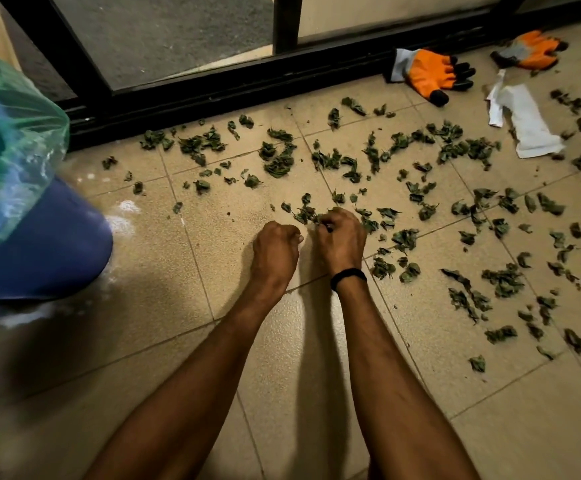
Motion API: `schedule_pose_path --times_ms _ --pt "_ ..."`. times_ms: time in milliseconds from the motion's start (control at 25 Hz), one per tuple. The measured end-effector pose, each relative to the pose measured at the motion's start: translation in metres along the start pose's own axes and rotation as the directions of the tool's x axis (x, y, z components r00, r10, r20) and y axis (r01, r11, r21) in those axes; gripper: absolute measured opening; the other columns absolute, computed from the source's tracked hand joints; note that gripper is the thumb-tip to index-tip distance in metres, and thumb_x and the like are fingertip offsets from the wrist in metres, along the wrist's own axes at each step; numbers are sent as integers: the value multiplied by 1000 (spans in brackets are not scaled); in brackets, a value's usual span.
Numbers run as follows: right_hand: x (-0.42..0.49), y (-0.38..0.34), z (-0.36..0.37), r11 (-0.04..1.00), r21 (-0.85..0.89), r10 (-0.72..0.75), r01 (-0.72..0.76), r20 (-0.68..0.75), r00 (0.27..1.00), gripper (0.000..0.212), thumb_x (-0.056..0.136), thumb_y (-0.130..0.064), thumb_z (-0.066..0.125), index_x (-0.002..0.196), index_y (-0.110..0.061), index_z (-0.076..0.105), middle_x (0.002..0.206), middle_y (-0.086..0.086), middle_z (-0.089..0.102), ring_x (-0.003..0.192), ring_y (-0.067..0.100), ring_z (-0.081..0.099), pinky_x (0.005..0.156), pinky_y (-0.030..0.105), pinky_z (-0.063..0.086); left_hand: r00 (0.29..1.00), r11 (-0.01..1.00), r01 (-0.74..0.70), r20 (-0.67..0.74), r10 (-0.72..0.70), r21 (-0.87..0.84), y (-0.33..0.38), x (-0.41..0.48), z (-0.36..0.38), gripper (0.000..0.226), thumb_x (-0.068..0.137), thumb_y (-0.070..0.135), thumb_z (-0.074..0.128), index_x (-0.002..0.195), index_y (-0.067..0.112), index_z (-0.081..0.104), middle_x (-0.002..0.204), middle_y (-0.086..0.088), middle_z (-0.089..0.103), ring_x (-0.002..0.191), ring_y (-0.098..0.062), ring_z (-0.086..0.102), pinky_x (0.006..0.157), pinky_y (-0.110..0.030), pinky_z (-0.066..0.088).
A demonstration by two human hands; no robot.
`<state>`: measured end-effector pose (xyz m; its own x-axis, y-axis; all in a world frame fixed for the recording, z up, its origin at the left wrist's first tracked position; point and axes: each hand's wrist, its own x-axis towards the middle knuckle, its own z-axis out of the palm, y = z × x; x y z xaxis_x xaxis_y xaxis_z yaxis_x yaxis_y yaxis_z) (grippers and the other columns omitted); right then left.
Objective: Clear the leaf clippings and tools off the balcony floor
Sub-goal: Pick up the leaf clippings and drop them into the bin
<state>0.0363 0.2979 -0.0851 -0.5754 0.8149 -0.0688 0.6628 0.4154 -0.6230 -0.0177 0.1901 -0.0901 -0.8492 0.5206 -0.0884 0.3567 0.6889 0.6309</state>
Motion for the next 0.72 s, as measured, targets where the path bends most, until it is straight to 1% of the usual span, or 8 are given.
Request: schedule_pose_path --times_ms 80,200,320,400,440,560,640,720 --pt "-1 -3 8 997 -52 -50 52 36 998 17 87 -11 64 99 -9 75 105 8 69 105 23 60 92 25 42 998 997 10 -67 -15 -70 -7 -2 -12 14 93 19 65 91 12 77 89 -10 71 90 -27 64 72 -30 44" --pt "-12 -10 11 998 -66 15 -14 13 1000 19 89 -15 63 102 -9 76 103 9 73 101 24 64 92 27 46 986 985 31 -158 -59 -172 -6 -4 -36 14 91 23 69 97 13 78 93 -6 74 93 -23 66 82 -34 52" --pt "-27 -31 11 982 127 140 -138 -5 990 20 85 -18 68 101 -11 77 98 6 75 92 19 69 91 25 50 962 971 7 -263 -73 -241 6 -4 -65 15 90 23 71 99 14 79 94 -6 74 91 -21 66 79 -26 49" --pt "-37 -55 13 925 310 224 -220 24 974 21 80 -19 74 100 -13 77 95 2 76 90 16 70 91 35 55 943 962 -20 -326 -73 -273 16 -7 -91 14 89 22 72 99 15 79 92 -3 73 90 -17 65 76 -19 43" --pt "-42 -70 12 883 403 238 -243 63 969 21 78 -20 76 98 -15 77 92 -1 76 89 14 70 89 38 56 930 953 -37 -359 -76 -299 20 -7 -107 14 89 21 72 100 15 79 93 -2 73 90 -16 65 76 -19 44" --pt "-61 -133 0 694 676 127 -248 224 966 23 77 -14 79 100 -9 76 92 4 76 89 19 72 85 40 59 889 902 -102 -445 -106 -419 28 -13 -170 16 88 20 72 102 15 78 94 0 75 90 -11 67 81 -27 55" --pt "-72 -178 -19 598 779 -28 -191 258 966 26 80 -10 78 103 -1 73 95 13 74 91 25 72 84 38 58 861 863 -144 -491 -132 -484 28 -17 -218 16 88 21 71 101 16 78 91 4 76 83 -6 68 77 -30 58" --pt "-85 -228 -28 536 833 -195 -137 280 940 20 81 -5 75 100 -1 72 94 14 73 91 26 71 84 35 58 808 847 -161 -560 -182 -507 12 -25 -270 14 89 19 71 101 16 78 87 6 76 74 -3 67 71 -27 59"
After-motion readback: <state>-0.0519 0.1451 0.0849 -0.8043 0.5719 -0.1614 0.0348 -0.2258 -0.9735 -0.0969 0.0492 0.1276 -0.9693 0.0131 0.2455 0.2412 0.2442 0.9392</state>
